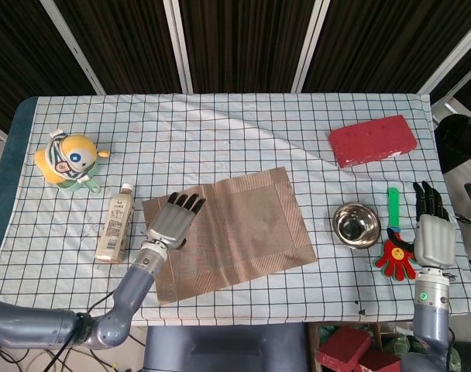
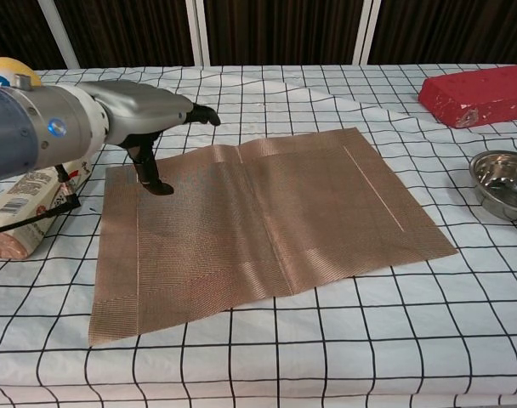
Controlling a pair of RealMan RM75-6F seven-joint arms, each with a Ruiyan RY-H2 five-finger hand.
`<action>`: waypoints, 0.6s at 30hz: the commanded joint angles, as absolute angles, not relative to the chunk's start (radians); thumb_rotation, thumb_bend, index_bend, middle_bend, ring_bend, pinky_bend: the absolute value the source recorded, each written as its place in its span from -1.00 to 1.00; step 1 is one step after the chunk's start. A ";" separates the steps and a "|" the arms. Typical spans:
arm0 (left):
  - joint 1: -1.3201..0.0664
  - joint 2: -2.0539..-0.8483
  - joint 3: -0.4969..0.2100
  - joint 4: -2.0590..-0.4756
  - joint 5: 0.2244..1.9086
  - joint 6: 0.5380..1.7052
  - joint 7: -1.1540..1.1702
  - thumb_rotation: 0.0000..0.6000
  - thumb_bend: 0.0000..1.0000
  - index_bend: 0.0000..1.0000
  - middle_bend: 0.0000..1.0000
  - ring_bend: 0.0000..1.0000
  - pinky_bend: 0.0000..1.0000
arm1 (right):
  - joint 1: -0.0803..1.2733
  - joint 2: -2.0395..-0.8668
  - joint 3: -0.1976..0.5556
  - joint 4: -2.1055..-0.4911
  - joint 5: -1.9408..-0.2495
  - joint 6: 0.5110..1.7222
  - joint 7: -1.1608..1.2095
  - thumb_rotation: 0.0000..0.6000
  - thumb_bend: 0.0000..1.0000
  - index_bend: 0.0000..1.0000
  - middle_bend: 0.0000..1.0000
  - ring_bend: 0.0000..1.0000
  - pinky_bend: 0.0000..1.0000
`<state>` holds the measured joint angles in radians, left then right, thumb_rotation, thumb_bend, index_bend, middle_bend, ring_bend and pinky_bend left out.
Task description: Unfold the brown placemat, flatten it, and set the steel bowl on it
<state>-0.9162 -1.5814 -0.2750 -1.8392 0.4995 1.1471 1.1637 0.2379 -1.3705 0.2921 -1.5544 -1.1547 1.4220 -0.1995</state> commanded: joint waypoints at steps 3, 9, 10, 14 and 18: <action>-1.001 -1.656 -0.275 -1.765 0.374 1.199 1.222 1.00 -0.48 -0.91 -0.93 -0.85 -0.80 | 0.239 -1.369 0.291 -1.556 -1.152 1.419 -0.198 1.00 -0.66 -1.00 -1.00 -0.97 -0.60; -1.045 -1.696 -0.267 -1.702 0.331 1.187 1.217 1.00 -0.44 -0.93 -0.94 -0.85 -0.80 | 0.239 -1.367 0.292 -1.558 -1.146 1.417 -0.195 1.00 -0.66 -1.00 -1.00 -0.97 -0.60; -1.052 -1.703 -0.266 -1.693 0.326 1.186 1.218 1.00 -0.44 -0.93 -0.94 -0.85 -0.80 | 0.239 -1.367 0.292 -1.558 -1.144 1.416 -0.194 1.00 -0.66 -1.00 -1.00 -0.97 -0.60; -1.082 -1.724 -0.257 -1.665 0.312 1.172 1.225 1.00 -0.44 -0.93 -0.95 -0.85 -0.81 | 0.239 -1.364 0.294 -1.559 -1.142 1.416 -0.189 1.00 -0.66 -1.00 -1.00 -0.97 -0.60; -1.115 -1.749 -0.246 -1.634 0.292 1.161 1.243 1.00 -0.44 -0.93 -0.95 -0.85 -0.81 | 0.239 -1.363 0.294 -1.558 -1.141 1.416 -0.188 1.00 -0.66 -1.00 -1.00 -0.97 -0.60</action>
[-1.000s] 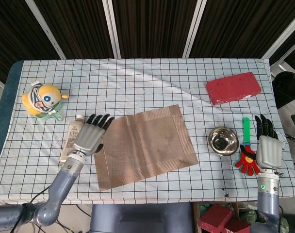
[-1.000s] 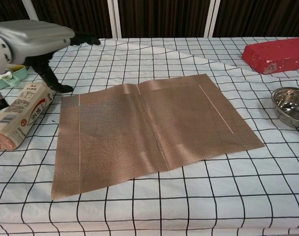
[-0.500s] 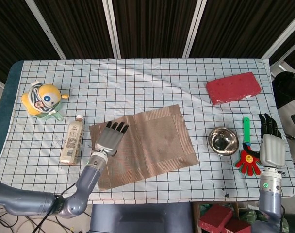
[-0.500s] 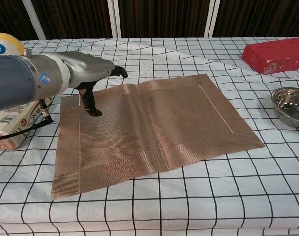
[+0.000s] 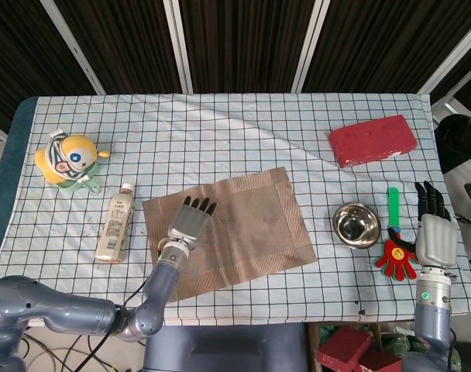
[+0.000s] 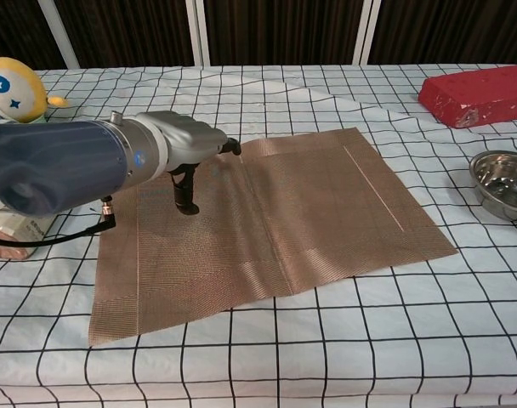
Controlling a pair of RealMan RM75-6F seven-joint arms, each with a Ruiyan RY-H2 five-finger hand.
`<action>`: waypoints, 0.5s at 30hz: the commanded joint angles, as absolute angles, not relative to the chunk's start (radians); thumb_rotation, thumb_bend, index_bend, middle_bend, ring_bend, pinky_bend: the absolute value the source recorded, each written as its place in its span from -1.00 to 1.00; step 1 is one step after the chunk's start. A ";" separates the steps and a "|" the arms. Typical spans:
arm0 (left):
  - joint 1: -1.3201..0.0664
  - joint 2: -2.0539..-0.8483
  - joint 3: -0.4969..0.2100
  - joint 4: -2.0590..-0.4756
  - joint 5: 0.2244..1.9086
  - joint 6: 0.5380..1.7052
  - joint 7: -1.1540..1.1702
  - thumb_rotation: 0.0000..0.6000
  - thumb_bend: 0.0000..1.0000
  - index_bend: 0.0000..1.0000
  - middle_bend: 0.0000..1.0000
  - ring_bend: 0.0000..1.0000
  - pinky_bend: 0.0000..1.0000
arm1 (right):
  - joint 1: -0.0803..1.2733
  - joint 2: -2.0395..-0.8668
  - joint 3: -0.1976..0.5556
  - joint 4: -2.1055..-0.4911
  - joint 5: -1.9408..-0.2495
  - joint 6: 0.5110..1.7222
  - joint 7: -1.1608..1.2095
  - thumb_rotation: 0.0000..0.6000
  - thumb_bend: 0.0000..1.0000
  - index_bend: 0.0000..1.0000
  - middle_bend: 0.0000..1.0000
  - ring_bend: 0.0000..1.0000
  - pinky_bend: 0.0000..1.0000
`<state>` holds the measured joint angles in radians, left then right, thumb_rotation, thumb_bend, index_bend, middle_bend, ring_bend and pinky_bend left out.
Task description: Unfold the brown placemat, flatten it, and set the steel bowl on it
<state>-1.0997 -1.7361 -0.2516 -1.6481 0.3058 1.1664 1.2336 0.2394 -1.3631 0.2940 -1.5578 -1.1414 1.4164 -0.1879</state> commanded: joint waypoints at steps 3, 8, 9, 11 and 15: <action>-1.136 -1.760 -0.239 -1.619 0.271 1.159 1.257 1.00 -0.44 -0.93 -0.95 -0.85 -0.81 | 0.240 -1.361 0.296 -1.558 -1.139 1.417 -0.185 1.00 -0.66 -1.00 -1.00 -0.97 -0.60; -1.156 -1.770 -0.230 -1.603 0.250 1.157 1.268 1.00 -0.59 -0.93 -0.94 -0.85 -0.81 | 0.240 -1.360 0.297 -1.558 -1.135 1.415 -0.180 1.00 -0.66 -1.00 -1.00 -0.97 -0.60; -1.160 -1.772 -0.228 -1.600 0.242 1.154 1.270 1.00 -0.59 -0.93 -0.94 -0.85 -0.81 | 0.240 -1.360 0.297 -1.559 -1.134 1.414 -0.180 1.00 -0.66 -1.00 -1.00 -0.97 -0.60; -1.170 -1.774 -0.223 -1.594 0.223 1.148 1.279 1.00 -0.51 -0.94 -0.94 -0.85 -0.81 | 0.241 -1.360 0.297 -1.559 -1.132 1.413 -0.180 1.00 -0.66 -1.00 -1.00 -0.97 -0.60; -1.186 -1.775 -0.214 -1.587 0.199 1.132 1.289 1.00 -0.19 -0.95 -0.94 -0.85 -0.80 | 0.241 -1.360 0.297 -1.561 -1.130 1.412 -0.180 1.00 -0.66 -1.00 -1.00 -0.97 -0.60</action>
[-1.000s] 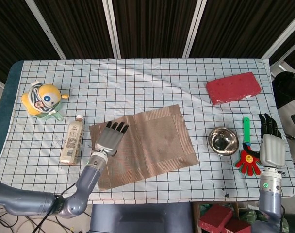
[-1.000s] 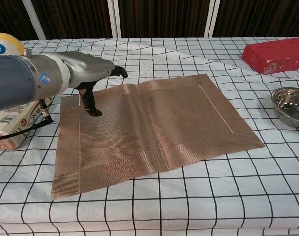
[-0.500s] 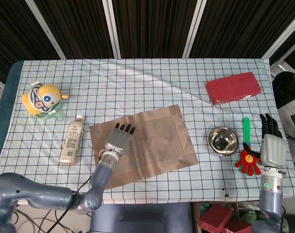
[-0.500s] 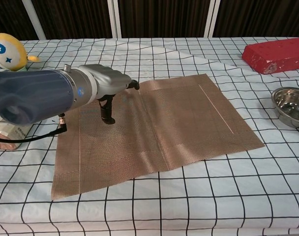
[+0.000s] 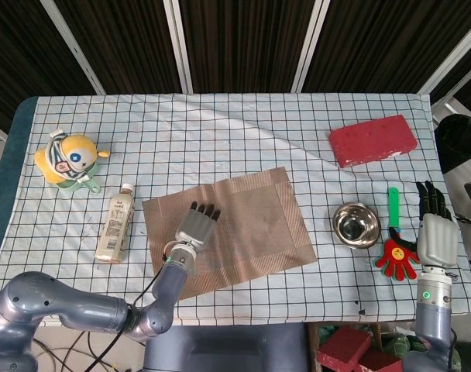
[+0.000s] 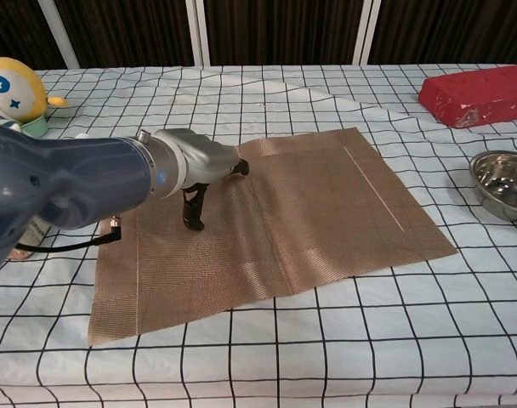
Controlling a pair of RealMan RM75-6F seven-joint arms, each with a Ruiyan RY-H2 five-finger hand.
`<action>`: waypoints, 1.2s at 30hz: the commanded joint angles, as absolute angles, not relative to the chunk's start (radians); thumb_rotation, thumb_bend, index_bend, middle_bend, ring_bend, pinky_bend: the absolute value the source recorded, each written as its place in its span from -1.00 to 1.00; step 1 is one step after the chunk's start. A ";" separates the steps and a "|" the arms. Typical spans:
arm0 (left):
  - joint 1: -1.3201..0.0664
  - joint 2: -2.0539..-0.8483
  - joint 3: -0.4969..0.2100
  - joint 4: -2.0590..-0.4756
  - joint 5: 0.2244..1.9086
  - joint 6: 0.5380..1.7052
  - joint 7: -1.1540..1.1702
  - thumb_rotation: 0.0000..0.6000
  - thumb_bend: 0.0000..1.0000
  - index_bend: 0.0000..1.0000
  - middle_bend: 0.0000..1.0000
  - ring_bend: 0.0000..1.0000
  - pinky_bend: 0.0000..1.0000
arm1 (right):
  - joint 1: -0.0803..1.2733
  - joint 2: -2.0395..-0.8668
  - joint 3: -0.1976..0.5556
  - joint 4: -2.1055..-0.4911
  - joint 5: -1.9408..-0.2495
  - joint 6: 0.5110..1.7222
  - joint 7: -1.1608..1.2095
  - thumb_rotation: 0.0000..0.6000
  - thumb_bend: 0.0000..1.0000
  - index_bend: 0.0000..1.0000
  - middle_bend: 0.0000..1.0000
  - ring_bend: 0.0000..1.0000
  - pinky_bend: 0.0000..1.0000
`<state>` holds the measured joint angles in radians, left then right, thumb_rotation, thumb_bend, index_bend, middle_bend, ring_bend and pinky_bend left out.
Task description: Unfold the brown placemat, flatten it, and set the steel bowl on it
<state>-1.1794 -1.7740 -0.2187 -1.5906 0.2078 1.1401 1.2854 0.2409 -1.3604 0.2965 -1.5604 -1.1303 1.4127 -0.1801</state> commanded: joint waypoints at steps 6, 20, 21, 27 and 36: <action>-1.206 -1.778 -0.198 -1.577 0.184 1.108 1.291 1.00 0.00 -0.96 -0.94 -0.85 -0.81 | 0.241 -1.359 0.297 -1.564 -1.124 1.411 -0.179 1.00 -0.66 -1.00 -1.00 -0.97 -0.60; -1.247 -1.731 -0.080 -1.589 0.243 1.025 1.336 1.00 0.10 -0.96 -0.94 -0.85 -0.81 | 0.241 -1.357 0.298 -1.572 -1.118 1.409 -0.171 1.00 -0.66 -1.00 -1.00 -0.97 -0.60; -1.247 -1.729 -0.074 -1.590 0.252 1.021 1.333 1.00 0.10 -0.96 -0.94 -0.85 -0.81 | 0.241 -1.356 0.298 -1.572 -1.118 1.409 -0.171 1.00 -0.66 -1.00 -1.00 -0.97 -0.60; -1.234 -1.727 -0.061 -1.587 0.327 1.025 1.276 1.00 0.09 -1.00 -0.95 -0.85 -0.82 | 0.241 -1.357 0.297 -1.573 -1.119 1.411 -0.171 1.00 -0.66 -1.00 -1.00 -0.97 -0.60; -1.204 -1.757 -0.073 -1.555 0.494 1.025 1.140 1.00 0.09 -1.00 -0.96 -0.86 -0.83 | 0.241 -1.357 0.297 -1.573 -1.117 1.410 -0.169 1.00 -0.66 -1.00 -1.00 -0.97 -0.60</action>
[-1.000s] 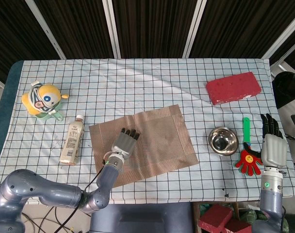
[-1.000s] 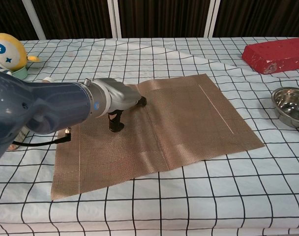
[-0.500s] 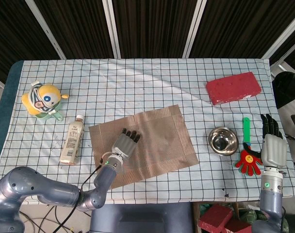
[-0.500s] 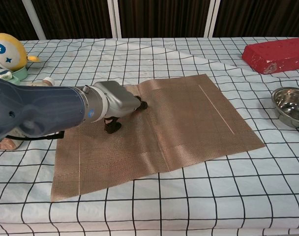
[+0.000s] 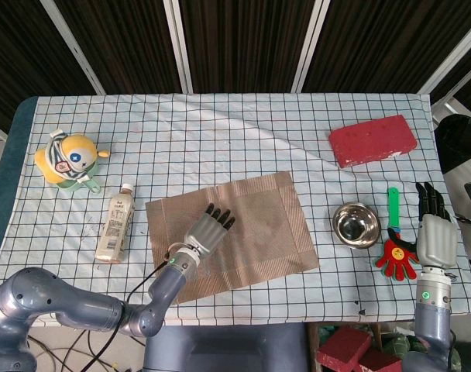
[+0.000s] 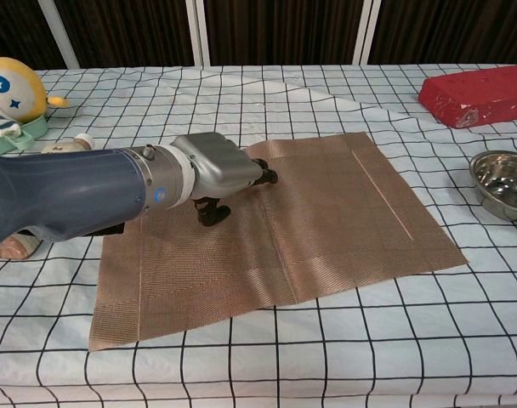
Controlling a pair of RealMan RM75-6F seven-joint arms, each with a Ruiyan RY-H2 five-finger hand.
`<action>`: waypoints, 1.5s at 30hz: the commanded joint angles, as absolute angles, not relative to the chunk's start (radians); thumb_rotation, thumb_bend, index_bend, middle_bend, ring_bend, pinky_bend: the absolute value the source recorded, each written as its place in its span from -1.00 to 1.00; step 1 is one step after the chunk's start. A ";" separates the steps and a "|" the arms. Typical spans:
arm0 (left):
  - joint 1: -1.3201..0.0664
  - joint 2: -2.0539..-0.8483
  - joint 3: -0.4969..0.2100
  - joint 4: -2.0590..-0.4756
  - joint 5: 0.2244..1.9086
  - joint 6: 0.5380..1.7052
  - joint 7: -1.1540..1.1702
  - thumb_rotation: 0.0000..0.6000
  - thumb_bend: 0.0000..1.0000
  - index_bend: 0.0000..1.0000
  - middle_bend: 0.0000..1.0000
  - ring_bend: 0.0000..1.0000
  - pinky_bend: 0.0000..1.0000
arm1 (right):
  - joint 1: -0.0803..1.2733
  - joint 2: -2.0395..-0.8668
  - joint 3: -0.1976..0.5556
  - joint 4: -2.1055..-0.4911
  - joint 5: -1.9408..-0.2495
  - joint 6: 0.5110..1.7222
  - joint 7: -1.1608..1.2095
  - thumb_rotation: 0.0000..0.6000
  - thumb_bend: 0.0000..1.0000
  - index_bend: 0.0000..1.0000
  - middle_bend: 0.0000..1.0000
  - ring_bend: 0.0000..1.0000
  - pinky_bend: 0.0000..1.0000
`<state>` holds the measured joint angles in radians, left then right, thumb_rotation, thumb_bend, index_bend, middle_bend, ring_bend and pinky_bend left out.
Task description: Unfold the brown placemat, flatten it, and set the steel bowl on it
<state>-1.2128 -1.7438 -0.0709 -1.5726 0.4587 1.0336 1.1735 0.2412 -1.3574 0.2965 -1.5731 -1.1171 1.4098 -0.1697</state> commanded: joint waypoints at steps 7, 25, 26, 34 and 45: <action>-1.223 -1.801 -0.083 -1.511 0.500 0.991 1.125 1.00 0.09 -1.00 -0.96 -0.86 -0.84 | 0.241 -1.356 0.301 -1.574 -1.112 1.410 -0.165 1.00 -0.66 -1.00 -1.00 -0.97 -0.60; -1.287 -1.845 -0.083 -1.477 0.451 0.918 1.133 1.00 0.09 -1.00 -0.96 -0.86 -0.84 | 0.242 -1.352 0.304 -1.573 -1.102 1.406 -0.160 1.00 -0.66 -1.00 -1.00 -0.97 -0.60; -1.290 -1.844 -0.081 -1.478 0.452 0.911 1.130 1.00 0.09 -1.00 -0.96 -0.86 -0.84 | 0.242 -1.352 0.304 -1.573 -1.102 1.407 -0.160 1.00 -0.66 -1.00 -1.00 -0.97 -0.60; -1.303 -1.841 -0.064 -1.487 0.483 0.883 1.099 1.00 0.09 -1.00 -0.96 -0.86 -0.84 | 0.242 -1.352 0.306 -1.573 -1.097 1.407 -0.161 1.00 -0.66 -1.00 -1.00 -0.97 -0.60; -1.312 -1.822 -0.027 -1.521 0.525 0.847 1.053 1.00 0.09 -1.00 -0.96 -0.86 -0.85 | 0.242 -1.352 0.305 -1.572 -1.094 1.406 -0.160 1.00 -0.66 -1.00 -1.00 -0.97 -0.60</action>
<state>-1.3105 -1.8248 -0.0300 -1.5176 0.5224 0.8500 1.0556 0.2424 -1.3521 0.3052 -1.5716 -1.0943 1.4061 -0.1602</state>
